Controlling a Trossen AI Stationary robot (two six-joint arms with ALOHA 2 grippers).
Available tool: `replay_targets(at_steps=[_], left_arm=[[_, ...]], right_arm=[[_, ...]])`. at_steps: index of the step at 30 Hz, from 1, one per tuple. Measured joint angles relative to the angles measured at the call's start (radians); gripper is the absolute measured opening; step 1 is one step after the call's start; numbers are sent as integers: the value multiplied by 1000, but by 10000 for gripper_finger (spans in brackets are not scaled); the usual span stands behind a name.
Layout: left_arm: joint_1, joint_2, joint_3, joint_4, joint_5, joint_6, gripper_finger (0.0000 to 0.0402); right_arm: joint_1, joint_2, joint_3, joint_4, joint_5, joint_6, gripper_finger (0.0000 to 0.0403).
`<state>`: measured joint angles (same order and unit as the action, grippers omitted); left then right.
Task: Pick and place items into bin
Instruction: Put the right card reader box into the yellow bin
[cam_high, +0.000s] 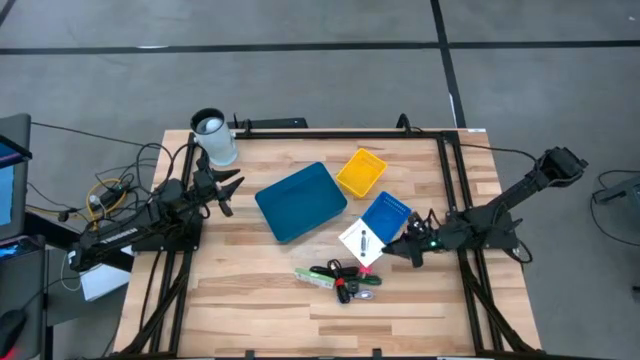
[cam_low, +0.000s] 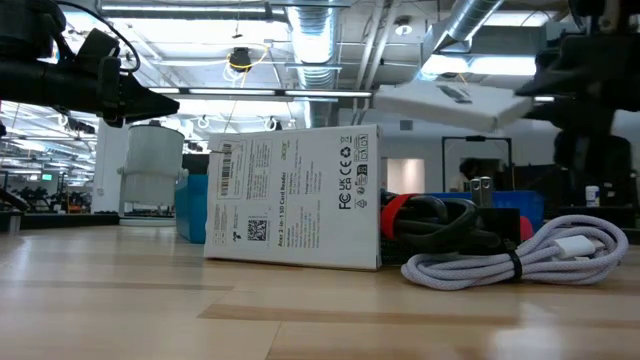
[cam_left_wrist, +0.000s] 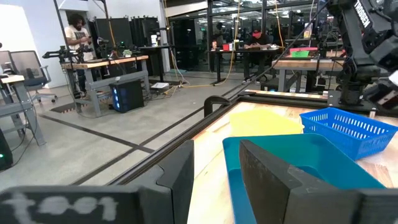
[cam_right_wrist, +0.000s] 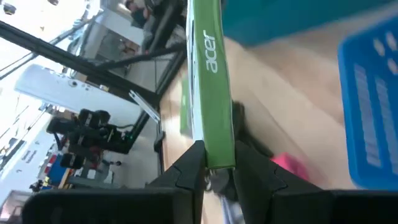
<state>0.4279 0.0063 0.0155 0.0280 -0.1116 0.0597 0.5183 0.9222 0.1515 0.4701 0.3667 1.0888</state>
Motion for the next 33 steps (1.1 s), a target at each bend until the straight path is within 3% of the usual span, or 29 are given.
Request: replay_targets(at_steps=[13,19,26,33], left_arm=[[0,0,0,0,0,0,119],[0,0,0,0,0,0,119],[0,0,0,0,0,0,119],[0,0,0,0,0,0,119]], right_arm=[[-232,-18,140,2,-174,-381,65],[-373,-19,198,-65,-283,-470,65],[-519,4,257,-150,-313,-579,65],[-617,115,340,-150,-420,-654,65]])
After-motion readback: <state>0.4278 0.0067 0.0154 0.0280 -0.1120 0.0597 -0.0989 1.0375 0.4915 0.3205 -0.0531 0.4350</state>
